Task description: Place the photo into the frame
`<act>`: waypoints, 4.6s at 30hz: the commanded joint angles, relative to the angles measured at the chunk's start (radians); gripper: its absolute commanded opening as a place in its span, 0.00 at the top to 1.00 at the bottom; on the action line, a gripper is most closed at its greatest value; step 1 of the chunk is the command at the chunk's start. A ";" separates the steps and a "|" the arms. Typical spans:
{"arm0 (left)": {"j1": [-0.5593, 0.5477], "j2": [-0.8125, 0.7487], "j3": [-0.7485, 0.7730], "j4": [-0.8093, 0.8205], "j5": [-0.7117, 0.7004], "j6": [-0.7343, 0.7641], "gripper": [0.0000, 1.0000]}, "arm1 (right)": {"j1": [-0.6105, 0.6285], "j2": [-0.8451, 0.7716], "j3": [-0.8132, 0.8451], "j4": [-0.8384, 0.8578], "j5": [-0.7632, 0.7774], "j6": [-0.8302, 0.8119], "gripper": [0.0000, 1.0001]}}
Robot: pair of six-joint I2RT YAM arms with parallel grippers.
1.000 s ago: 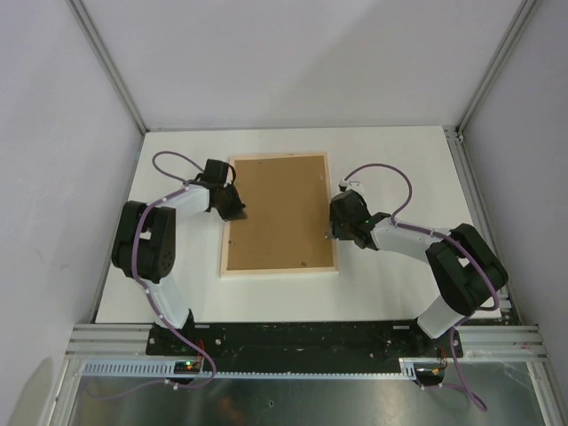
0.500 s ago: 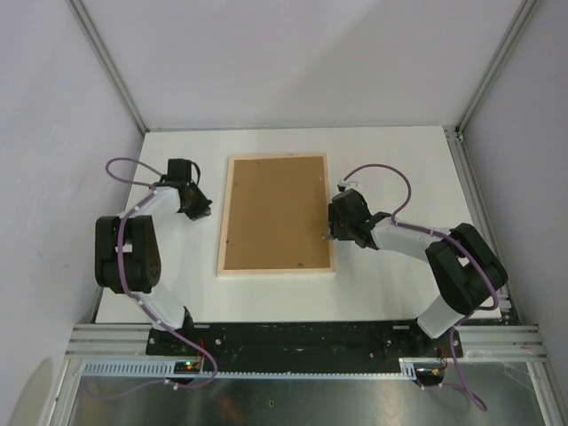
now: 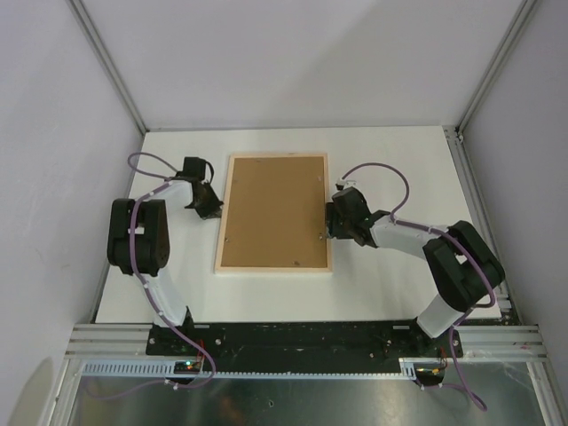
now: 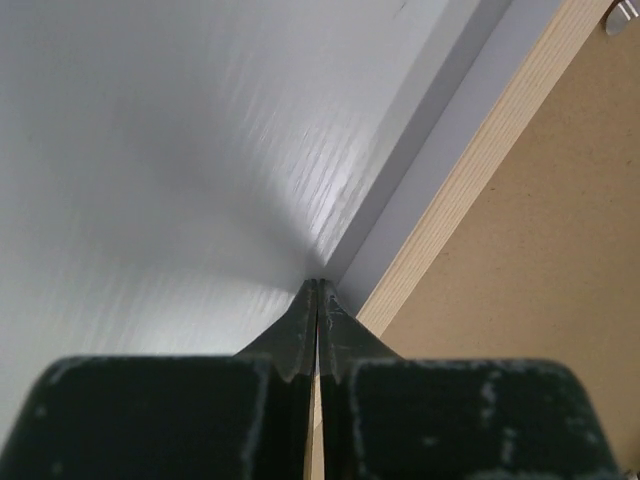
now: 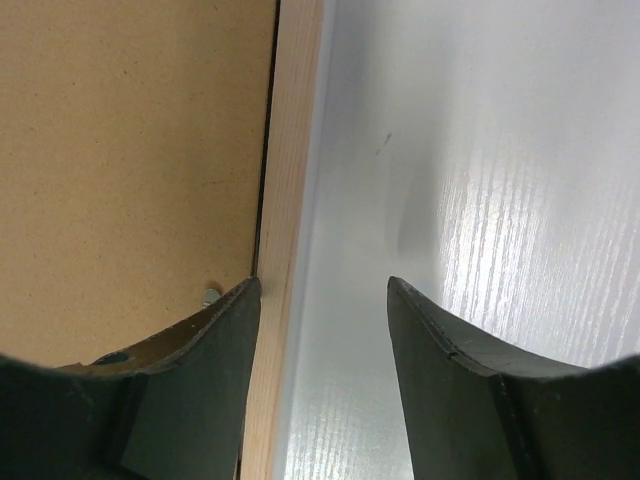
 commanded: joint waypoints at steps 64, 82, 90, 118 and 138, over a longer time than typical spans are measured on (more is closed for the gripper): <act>-0.095 -0.008 -0.008 -0.028 0.094 0.042 1.00 | 0.020 0.056 0.037 -0.095 0.056 0.062 0.37; -0.097 -0.004 -0.002 -0.026 0.098 0.039 1.00 | 0.012 0.056 0.030 -0.104 0.069 0.067 0.76; -0.096 -0.013 0.000 -0.026 0.101 0.033 0.99 | 0.003 0.049 0.020 -0.105 0.063 0.064 1.00; -0.182 -0.215 -0.154 -0.028 -0.012 0.039 0.55 | 0.001 0.061 0.019 -0.081 0.031 0.066 1.00; -0.193 -0.295 -0.184 -0.044 -0.127 0.041 0.54 | 0.001 0.077 0.018 -0.073 0.022 0.064 1.00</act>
